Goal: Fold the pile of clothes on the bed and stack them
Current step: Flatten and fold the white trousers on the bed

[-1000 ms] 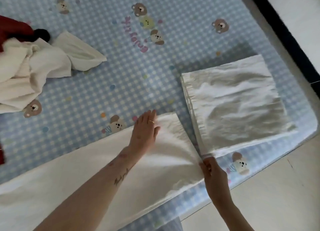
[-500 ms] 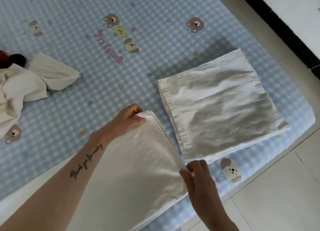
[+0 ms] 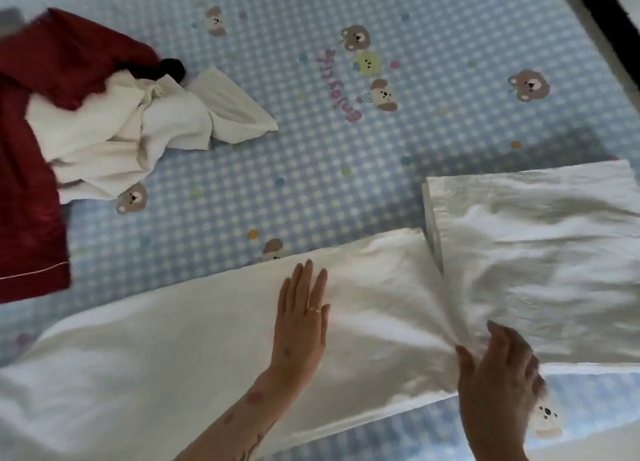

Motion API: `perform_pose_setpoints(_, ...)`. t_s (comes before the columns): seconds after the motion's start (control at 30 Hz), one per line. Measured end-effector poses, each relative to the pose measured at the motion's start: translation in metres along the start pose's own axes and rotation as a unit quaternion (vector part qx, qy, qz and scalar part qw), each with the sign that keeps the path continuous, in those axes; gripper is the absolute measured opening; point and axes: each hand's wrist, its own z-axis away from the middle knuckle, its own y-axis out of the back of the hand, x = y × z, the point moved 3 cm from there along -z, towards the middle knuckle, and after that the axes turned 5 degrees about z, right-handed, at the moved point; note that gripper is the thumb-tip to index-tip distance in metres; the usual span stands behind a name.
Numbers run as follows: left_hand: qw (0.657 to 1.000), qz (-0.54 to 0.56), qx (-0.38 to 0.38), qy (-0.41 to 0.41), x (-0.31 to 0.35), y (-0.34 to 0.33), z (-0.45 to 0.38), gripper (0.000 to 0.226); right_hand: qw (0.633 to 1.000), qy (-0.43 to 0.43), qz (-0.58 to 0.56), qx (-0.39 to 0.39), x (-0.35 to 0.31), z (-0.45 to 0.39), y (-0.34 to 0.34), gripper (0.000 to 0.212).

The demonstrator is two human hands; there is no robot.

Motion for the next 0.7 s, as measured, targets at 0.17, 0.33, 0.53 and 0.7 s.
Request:
perform_pose_setpoints(0.17,0.973,-0.052,-0.003,0.225,-0.121,0.041,0.149,0.062,0.922,0.371,-0.03,-0.112,-0.159,0.065,-0.029,0.058)
perform_pose_setpoints(0.33,0.96,-0.069,-0.025,0.271,-0.181,0.076,0.26,0.065,0.896,0.378,0.101,-0.209,-0.191,0.061,-0.064,0.087)
perform_pose_setpoints(0.53,0.935,-0.054,0.009,0.349,-0.241,0.136,0.285,0.06,0.834,0.527,0.044,-0.157,-0.323,0.152,-0.049,0.071)
perform_pose_setpoints(0.7,0.911,-0.034,-0.065,0.405,-0.31,0.153,0.334,0.064,0.645,0.748,0.008,-0.154,-0.456,0.269,-0.075,0.059)
